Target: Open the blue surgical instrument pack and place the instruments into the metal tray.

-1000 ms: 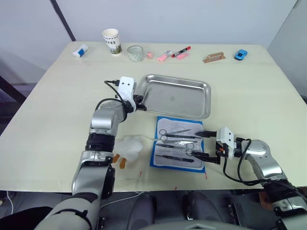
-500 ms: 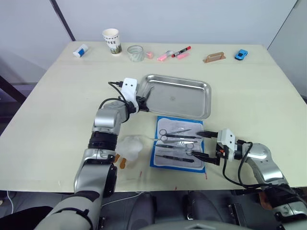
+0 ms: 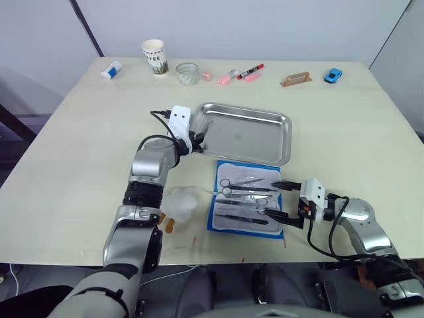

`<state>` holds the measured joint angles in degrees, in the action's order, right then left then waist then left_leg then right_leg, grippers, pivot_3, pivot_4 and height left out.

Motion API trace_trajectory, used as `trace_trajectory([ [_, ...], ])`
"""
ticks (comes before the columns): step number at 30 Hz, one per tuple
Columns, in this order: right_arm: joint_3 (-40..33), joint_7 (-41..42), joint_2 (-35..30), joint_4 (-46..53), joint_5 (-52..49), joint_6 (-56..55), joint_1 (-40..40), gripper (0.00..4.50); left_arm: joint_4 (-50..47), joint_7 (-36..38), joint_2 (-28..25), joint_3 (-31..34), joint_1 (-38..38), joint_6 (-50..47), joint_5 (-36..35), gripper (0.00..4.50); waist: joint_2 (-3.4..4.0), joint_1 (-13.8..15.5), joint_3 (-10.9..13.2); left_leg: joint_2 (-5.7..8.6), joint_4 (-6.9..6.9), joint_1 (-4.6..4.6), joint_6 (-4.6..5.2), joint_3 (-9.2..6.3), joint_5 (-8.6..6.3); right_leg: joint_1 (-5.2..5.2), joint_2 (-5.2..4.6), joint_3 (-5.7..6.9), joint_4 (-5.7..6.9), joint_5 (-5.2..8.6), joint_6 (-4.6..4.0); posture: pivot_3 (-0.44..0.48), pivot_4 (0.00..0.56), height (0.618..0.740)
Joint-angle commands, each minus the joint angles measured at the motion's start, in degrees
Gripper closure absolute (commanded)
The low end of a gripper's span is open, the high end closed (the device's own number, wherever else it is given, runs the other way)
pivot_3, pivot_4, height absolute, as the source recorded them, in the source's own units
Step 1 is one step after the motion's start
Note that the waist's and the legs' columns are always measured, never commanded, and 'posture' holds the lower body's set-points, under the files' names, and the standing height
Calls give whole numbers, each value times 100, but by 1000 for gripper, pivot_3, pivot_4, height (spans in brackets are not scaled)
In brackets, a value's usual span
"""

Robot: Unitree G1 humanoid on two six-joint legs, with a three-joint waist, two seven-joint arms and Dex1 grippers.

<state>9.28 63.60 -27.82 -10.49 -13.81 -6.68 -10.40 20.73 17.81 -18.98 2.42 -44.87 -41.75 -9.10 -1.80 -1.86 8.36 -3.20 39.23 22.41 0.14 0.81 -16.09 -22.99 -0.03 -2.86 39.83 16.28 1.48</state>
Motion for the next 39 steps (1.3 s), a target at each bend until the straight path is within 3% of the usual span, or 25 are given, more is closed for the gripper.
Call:
trace_trajectory([
  [1, 152, -80, -29, -341, 248, 159, 186, 90, -422, 133, -73, 135, -166, 313, -80, 2880, 0, 4, 0, 0, 0, 0, 0, 0, 0, 0, 0, 0, 0, 0, 0, 0, 150, 725],
  [10, 248, 230, -102, -161, 10, 818, 136, 90, -379, 2244, -681, -197, 60, 1791, -285, 2880, 1, 8, 1, 1, 0, 0, -9, 20, 5, 0, 0, 2, -2, 0, -1, 0, 150, 725],
  [15, 373, 565, -225, -295, 56, 960, -26, 90, -87, 4018, -1189, -387, 207, 2668, -493, 2880, 5, 11, 3, 1, -1, 1, -2, 31, 1, 0, 1, 2, -5, 1, -1, 0, 150, 725],
  [23, 422, 690, -227, -569, 141, 867, -265, 90, -126, 5994, -1511, -937, 384, 2983, -637, 2880, 4, -1, 3, 1, -1, 1, 1, 32, 0, 0, 6, 1, -6, 2, -1, 0, 150, 725],
  [28, 441, 723, -237, -645, 180, 816, -316, 90, 14, 6500, -1525, -1354, 385, 3287, -400, 2880, 4, -8, 3, 0, 0, 3, 2, 29, 0, -1, 7, 2, -6, 2, -1, 0, 150, 725],
  [39, 407, 663, -227, -632, 177, 775, -274, 90, 519, 6359, -1096, -1780, 343, 3606, 133, 2880, 4, -12, 3, 0, 0, 2, 3, 29, -1, -1, 8, 0, -6, 2, -1, 0, 150, 725],
])
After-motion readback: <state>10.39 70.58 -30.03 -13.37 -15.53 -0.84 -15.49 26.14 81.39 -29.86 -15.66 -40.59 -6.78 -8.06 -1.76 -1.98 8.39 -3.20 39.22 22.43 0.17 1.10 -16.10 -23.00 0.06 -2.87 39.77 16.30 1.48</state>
